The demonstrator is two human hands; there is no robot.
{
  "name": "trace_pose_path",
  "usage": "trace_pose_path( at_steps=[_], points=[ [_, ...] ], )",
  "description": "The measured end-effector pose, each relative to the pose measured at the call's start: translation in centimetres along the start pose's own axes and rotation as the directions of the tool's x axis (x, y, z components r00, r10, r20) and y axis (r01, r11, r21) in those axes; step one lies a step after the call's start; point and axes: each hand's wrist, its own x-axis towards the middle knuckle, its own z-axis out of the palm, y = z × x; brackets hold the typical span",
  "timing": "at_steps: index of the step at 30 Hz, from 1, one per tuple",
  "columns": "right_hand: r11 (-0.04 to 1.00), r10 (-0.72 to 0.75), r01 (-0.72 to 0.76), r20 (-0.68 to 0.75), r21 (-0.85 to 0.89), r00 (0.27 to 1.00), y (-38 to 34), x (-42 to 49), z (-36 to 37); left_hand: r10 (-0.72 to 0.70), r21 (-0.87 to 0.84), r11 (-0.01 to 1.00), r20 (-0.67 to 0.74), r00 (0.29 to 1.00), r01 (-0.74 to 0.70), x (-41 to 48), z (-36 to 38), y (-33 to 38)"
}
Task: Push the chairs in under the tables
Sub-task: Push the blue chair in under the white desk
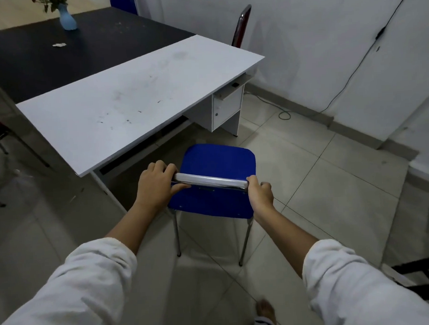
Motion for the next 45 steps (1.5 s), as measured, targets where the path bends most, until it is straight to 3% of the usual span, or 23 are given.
trace_pose_path(
  at_steps=[14,21,25,28,30,35,45],
  points=[
    [0.982,-0.096,0.137,0.275,-0.133,0.957,-6.2,9.7,-3.9,-0.333,-0.017,0.943,-0.068,0.94,0.333,3.7,1.5,7.9],
    [0.958,-0.124,0.199,0.328,-0.207,0.936,-8.7,12.4,-4.5,-0.391,-0.008,0.92,0.076,0.917,0.392,6.2,1.6,8.6],
    [0.943,-0.149,0.238,0.342,-0.234,0.928,-9.1,13.4,-4.9,-0.401,-0.194,0.879,0.193,0.895,0.436,7.0,1.3,7.2],
    [0.939,-0.177,0.259,0.324,-0.227,0.929,-8.8,13.9,-4.6,-0.482,-0.477,0.692,0.254,0.839,0.542,7.3,1.0,6.8],
    [0.94,-0.198,0.268,0.3,-0.213,0.933,-8.8,14.1,-4.5,-0.514,-0.555,0.621,0.245,0.822,0.554,7.5,1.2,7.4],
    [0.941,-0.229,0.277,0.239,-0.193,0.944,-9.2,15.2,-4.2,-0.605,-0.625,0.573,0.114,0.788,0.53,7.5,2.9,8.9],
    [0.929,-0.251,0.314,0.288,-0.198,0.924,-11.3,18.3,-2.6,-0.703,-0.669,0.513,0.032,0.71,0.538,9.2,3.9,9.5]
  ],
)
